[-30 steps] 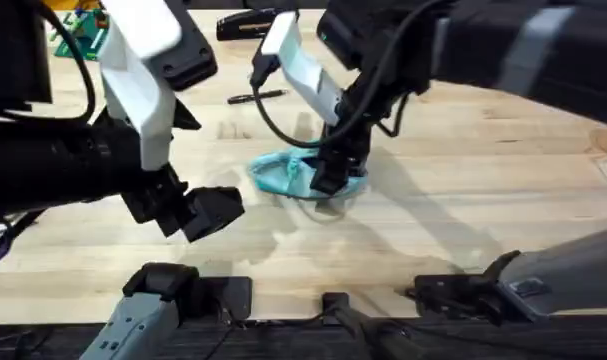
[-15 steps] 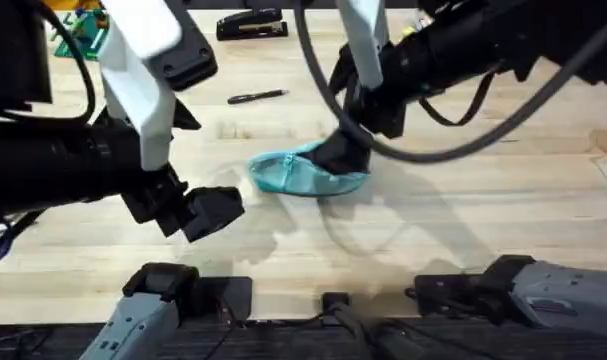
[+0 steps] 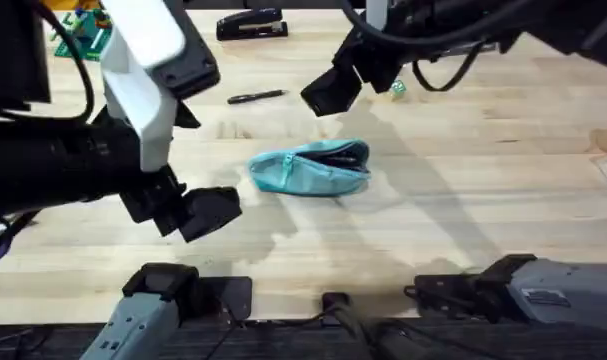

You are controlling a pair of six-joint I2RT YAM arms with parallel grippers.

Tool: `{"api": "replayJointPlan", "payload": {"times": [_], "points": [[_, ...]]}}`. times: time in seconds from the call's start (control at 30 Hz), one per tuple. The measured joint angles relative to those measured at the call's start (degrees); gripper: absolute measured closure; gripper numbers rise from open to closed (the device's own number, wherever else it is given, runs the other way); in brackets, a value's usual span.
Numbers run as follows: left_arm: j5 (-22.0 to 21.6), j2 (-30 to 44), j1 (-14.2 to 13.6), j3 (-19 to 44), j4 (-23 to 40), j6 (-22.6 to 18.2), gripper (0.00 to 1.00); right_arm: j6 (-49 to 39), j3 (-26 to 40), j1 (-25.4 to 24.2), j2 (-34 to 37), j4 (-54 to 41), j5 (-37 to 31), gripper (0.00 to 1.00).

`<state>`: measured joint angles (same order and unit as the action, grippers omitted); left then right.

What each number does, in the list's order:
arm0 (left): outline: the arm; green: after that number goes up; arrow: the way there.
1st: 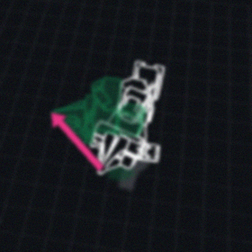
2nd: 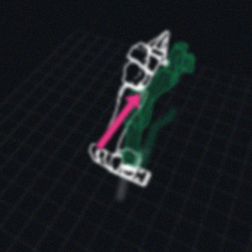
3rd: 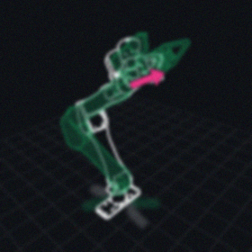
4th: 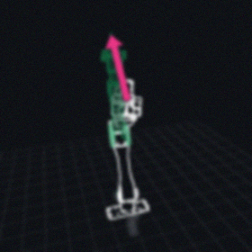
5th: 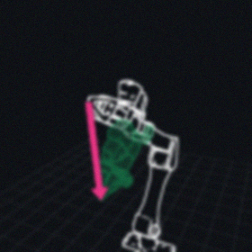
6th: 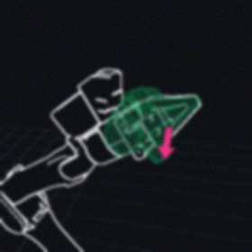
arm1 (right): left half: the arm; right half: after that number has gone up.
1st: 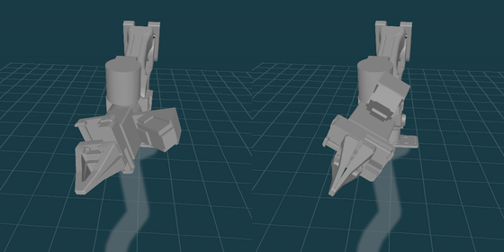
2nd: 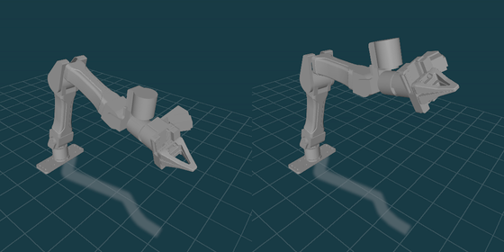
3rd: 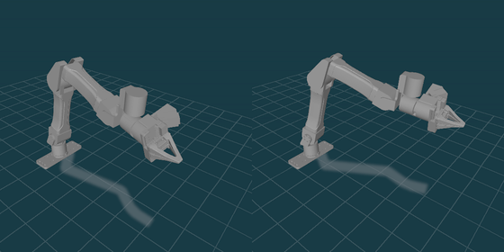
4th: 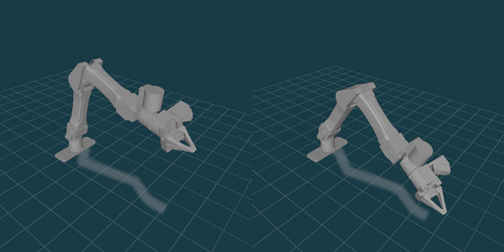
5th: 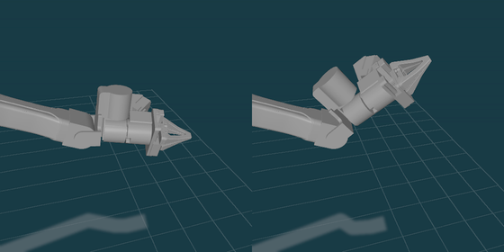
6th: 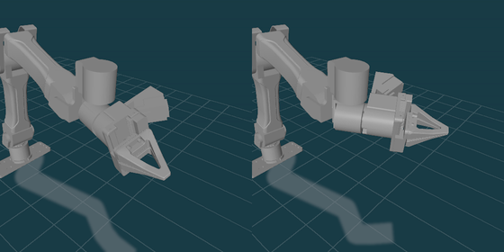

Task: Unzip the bag, pick up the pens from the table one at a time and place them inside, then zip the bag closed.

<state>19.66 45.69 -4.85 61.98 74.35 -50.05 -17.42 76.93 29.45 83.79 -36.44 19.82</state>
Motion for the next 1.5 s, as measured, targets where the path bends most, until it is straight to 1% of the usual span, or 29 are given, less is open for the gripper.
{"api": "replayJointPlan", "payload": {"times": [0.07, 0.13, 0.3, 0.53, 0.63, 0.7, 0.8, 0.93, 1.23, 1.5], "points": [[0.0, 0.0, 1.3, 0.0, 0.0, -0.4, 0.008, 0.6, 0.0, -0.1, 1.4, 0.1, 0.0, 0.005], [0.0, 0.0, 3.9, 0.0, 0.0, -0.7, 0.007, 0.9, 0.1, -0.1, 3.0, 0.0, 0.0, 0.005], [0.2, 0.0, 12.2, 0.0, 0.0, -2.6, 0.006, 1.2, 2.4, -0.1, 7.2, 0.0, 0.0, 0.005], [2.7, 0.0, 23.6, 0.0, 0.0, -7.0, 0.007, 1.1, 9.6, -0.1, 13.1, 0.1, 0.0, 0.006], [3.9, 0.0, 27.2, 0.0, 0.0, -7.9, 0.007, 0.6, 12.6, -0.1, 16.5, 0.2, 0.0, 0.007], [5.0, 0.0, 28.7, 0.0, 0.0, -8.2, 0.007, -0.2, 14.0, -0.1, 19.0, 0.8, 0.0, 0.005], [6.4, 0.0, 29.5, 0.0, 0.0, -8.3, 0.007, -1.9, 14.5, -0.1, 21.9, 3.3, 0.0, 0.006], [7.7, 0.0, 29.5, 0.0, 0.0, -8.5, 0.007, -3.5, 14.5, -0.1, 25.4, 8.3, 0.0, 0.006], [8.1, 0.0, 29.5, 0.0, 1.9, -8.5, 0.008, -4.1, 14.5, 0.2, 32.2, 17.7, 0.0, 0.006], [8.1, 0.0, 29.5, 0.0, 2.9, -9.2, 0.008, -4.1, 14.5, 0.4, 37.1, 20.4, 0.0, 0.006]]}}
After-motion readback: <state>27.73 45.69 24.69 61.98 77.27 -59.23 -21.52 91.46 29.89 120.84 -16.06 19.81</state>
